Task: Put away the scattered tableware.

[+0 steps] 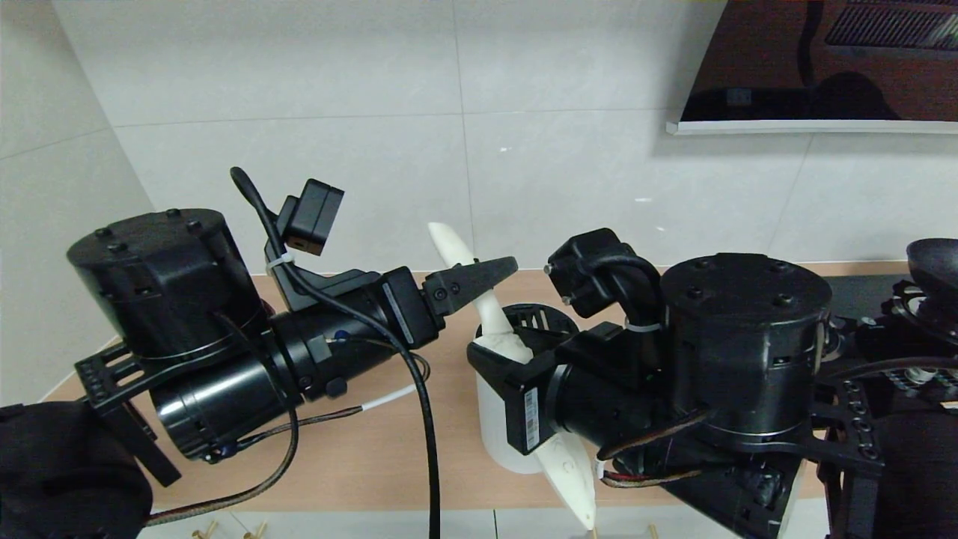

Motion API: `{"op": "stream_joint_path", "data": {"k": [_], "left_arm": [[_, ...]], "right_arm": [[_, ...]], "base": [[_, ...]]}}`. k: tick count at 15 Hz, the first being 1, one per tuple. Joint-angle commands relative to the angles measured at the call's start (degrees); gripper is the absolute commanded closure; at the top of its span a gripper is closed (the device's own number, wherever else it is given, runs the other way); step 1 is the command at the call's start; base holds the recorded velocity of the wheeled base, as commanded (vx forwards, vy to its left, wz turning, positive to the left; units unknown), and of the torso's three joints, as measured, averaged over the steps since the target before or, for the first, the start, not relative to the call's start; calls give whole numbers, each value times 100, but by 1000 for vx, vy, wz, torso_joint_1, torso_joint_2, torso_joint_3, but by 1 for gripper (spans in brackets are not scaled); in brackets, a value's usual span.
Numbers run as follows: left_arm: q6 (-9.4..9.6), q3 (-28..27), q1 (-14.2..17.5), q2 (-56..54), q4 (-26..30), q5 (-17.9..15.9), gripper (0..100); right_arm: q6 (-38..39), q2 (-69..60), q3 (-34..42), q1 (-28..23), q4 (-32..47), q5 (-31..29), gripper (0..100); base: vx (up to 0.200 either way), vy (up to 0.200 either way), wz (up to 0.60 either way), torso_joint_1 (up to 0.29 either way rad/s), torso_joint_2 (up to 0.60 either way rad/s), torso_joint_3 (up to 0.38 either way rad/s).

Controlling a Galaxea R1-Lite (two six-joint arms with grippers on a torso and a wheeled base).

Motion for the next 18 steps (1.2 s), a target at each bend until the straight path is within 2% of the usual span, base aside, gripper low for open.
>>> {"op": "stream_joint_path", "data": {"k": [1, 5, 6, 18], "left_arm": [[0, 2, -1, -11, 2, 1, 0], [44, 10, -1, -3, 2, 1, 0], [44, 10, -1, 33, 2, 1, 100], [44, 37, -10, 59, -15, -8, 100]], "right_arm": [[1, -4, 8, 16, -1, 9, 100], [54, -13, 43, 122, -9, 1, 100], [45, -13, 43, 122, -9, 1, 100], [63, -13, 61, 95, -150, -8, 100]], "base": [[0, 0, 0, 0, 0, 0], [0, 0, 0, 0, 0, 0], [0, 0, 0, 0, 0, 0], [0, 0, 0, 0, 0, 0]]}}
